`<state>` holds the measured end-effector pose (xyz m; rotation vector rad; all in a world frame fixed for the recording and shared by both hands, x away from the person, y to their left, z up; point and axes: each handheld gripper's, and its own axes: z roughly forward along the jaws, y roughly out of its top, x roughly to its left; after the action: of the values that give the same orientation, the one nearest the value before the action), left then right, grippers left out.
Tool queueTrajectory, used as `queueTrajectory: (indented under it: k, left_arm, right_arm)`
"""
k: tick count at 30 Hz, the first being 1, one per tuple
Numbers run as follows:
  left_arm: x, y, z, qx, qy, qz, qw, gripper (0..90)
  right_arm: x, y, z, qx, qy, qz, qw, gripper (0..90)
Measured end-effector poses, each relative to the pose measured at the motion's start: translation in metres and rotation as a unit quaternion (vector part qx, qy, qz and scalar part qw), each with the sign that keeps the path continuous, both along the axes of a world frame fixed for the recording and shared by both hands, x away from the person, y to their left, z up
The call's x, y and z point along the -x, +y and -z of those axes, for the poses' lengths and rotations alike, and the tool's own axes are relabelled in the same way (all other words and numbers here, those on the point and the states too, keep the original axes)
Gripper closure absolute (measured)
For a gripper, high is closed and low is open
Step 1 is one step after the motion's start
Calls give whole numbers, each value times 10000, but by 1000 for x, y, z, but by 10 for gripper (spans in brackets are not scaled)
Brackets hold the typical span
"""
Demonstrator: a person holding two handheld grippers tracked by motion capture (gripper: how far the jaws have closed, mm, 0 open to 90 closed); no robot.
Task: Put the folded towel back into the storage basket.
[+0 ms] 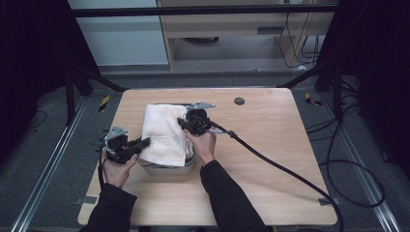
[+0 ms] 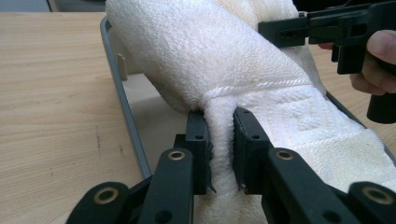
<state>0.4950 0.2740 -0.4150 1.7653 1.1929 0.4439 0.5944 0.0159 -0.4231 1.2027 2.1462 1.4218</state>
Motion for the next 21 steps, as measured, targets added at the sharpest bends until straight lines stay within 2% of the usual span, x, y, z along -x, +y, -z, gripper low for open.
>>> queueTrajectory:
  k: [13, 21]
  left_arm:
    - [-9, -8, 13, -267, 146, -124, 9995, 771]
    - [-15, -10, 23, -432, 256, -198, 9985, 768]
  right_arm:
    - [-6, -1, 10, 157, 126, 31, 9998, 693]
    - [-9, 1, 18, 323, 106, -5, 9994, 690]
